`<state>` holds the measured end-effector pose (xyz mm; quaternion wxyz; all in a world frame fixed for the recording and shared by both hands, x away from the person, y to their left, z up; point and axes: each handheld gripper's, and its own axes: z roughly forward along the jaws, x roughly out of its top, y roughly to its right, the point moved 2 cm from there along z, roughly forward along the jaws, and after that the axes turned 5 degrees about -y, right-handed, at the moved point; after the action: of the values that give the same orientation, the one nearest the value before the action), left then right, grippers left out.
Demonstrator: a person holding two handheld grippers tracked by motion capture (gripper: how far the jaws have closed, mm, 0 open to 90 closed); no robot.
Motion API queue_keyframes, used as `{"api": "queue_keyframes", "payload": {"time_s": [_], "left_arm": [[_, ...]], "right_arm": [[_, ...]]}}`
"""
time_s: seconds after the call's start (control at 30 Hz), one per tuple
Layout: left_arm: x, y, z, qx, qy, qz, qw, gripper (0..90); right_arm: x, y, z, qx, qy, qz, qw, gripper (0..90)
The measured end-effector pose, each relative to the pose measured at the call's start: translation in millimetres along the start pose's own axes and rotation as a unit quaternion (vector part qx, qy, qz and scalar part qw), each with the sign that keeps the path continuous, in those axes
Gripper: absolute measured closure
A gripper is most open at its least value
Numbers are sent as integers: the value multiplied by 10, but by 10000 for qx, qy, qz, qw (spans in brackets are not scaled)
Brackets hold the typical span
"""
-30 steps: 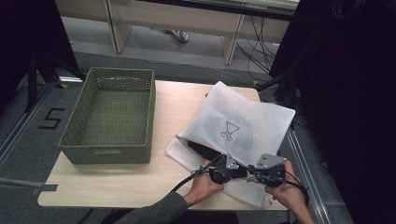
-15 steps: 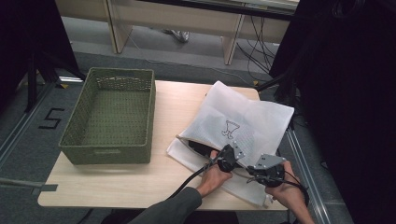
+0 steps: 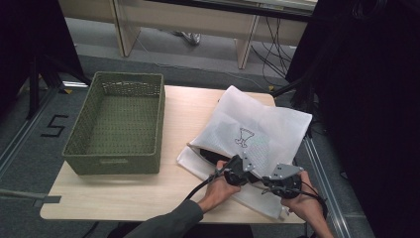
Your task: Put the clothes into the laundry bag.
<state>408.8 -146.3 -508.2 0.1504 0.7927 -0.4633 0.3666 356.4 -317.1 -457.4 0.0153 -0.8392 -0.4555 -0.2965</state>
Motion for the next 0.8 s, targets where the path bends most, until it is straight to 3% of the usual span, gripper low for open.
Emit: {"api": "queue_keyframes", "payload": {"time_s": [0.2,0.3,0.33,0.37,0.4,0.47,0.5,0.53,0.63,0.67,0.77,0.8], "left_arm": [[-286,-230,-394,128,-59,-130,9998,551],[-395,-325,-497,217,-17,-337,9992,553],[-432,-382,-526,262,-123,-280,9992,556],[-447,-412,-531,280,-173,-255,9991,564],[-460,-444,-521,355,-141,-329,9987,572],[-464,-472,-501,353,-88,-397,9985,600],[-461,-474,-483,364,-38,-467,9982,615],[-459,-476,-473,352,-37,-451,9984,636],[-460,-516,-435,337,-211,-273,9988,707],[-468,-526,-390,312,-209,-425,9984,727],[-483,-568,-306,375,-291,-305,9984,770],[-482,-566,-273,407,-277,-350,9982,778]], "right_arm": [[-2,-3,0,66,-43,51,10000,856],[10,-5,9,108,12,9,9999,826],[14,-17,10,51,12,34,10000,817],[31,-1,22,64,36,-142,9999,797],[33,-23,22,84,-1,14,10000,785],[49,-28,35,49,4,-67,10000,749],[62,-41,34,16,6,24,10000,731],[80,-23,42,-51,93,-132,9999,711],[146,-43,33,-134,143,-95,9998,698],[180,-40,50,-132,208,-176,9995,697],[272,-44,83,-168,219,-305,9992,692],[308,-41,105,-178,230,-314,9991,692]]}}
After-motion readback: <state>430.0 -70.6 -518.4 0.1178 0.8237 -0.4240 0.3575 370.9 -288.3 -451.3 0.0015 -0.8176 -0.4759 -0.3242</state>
